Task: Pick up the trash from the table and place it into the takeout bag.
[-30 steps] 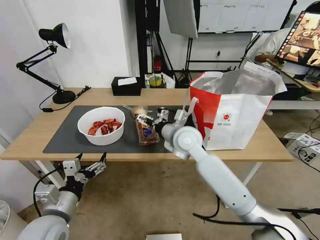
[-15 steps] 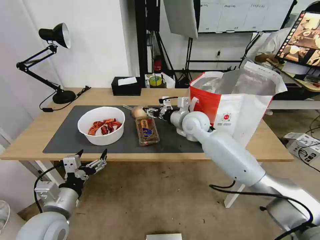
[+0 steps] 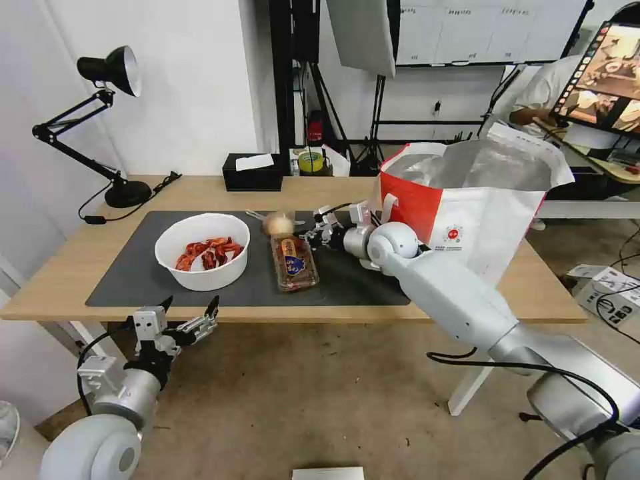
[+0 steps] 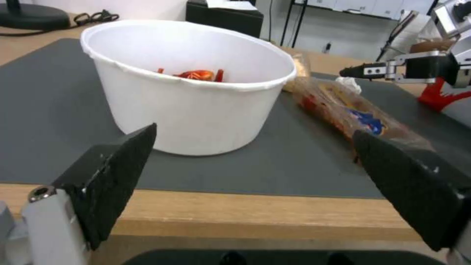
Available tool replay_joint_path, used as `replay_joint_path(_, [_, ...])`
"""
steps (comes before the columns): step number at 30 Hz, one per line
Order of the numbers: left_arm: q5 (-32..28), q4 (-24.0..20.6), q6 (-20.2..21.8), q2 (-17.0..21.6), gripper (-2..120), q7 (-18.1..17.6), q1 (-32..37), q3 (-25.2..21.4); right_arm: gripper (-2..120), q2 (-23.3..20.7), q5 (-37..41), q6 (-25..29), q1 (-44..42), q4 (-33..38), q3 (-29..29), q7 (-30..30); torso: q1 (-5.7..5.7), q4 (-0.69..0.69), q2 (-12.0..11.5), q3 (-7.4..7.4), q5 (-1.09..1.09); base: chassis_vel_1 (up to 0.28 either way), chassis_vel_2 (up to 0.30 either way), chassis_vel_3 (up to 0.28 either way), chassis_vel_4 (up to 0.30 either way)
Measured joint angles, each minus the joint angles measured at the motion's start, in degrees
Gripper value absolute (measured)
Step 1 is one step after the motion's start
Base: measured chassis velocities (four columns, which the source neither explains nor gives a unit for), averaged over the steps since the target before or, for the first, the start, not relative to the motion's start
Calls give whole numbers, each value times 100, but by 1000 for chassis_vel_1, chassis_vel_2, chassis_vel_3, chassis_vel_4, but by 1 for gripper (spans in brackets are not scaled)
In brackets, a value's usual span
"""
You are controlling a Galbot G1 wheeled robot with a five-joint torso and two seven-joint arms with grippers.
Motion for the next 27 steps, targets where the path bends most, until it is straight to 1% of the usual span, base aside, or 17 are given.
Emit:
replay_joint_path(4, [-98,20,92,5,100,105,-60,35,0,41,-23,-5,31,-120,-76,-31,0,0,0,0,0,0,0,0,0])
replay_joint_path(9, [-205,51,125,54,100,116,-129,109,0,61,-23,-17,32,-166,-116,-34,0,0,0,0,0,0,0,0,0])
replay_joint_path(11, [-380,54,139,119,100,118,-178,161,0,76,-19,-32,31,-180,-121,-30,0,0,0,0,0,0,0,0,0])
replay_joint_path(13, [-429,58,143,143,100,118,-196,175,0,79,-17,-35,30,-182,-121,-28,0,0,0,0,0,0,0,0,0])
replay_joint_path(15, [-574,104,155,250,100,119,-277,243,0,89,-14,-57,12,-194,-122,-5,0,0,0,0,0,0,0,0,0])
replay_joint_path(21, [-712,166,162,418,100,118,-379,328,0,84,-19,-74,-22,-192,-122,18,0,0,0,0,0,0,0,0,0])
replay_joint_path(23, [-919,180,173,531,100,116,-440,371,0,78,-17,-82,-37,-178,-122,20,0,0,0,0,0,0,0,0,0])
replay_joint_path(24, [-919,180,173,531,100,116,-440,371,0,78,-17,-82,-37,-178,-122,20,0,0,0,0,0,0,0,0,0])
replay_joint_path(26, [-1204,182,260,657,100,110,-531,401,0,77,-13,-85,-40,-169,-122,22,0,0,0,0,0,0,0,0,0])
replay_joint_path(27, [-1204,182,260,657,100,110,-531,401,0,77,-13,-85,-40,-169,-122,22,0,0,0,0,0,0,0,0,0])
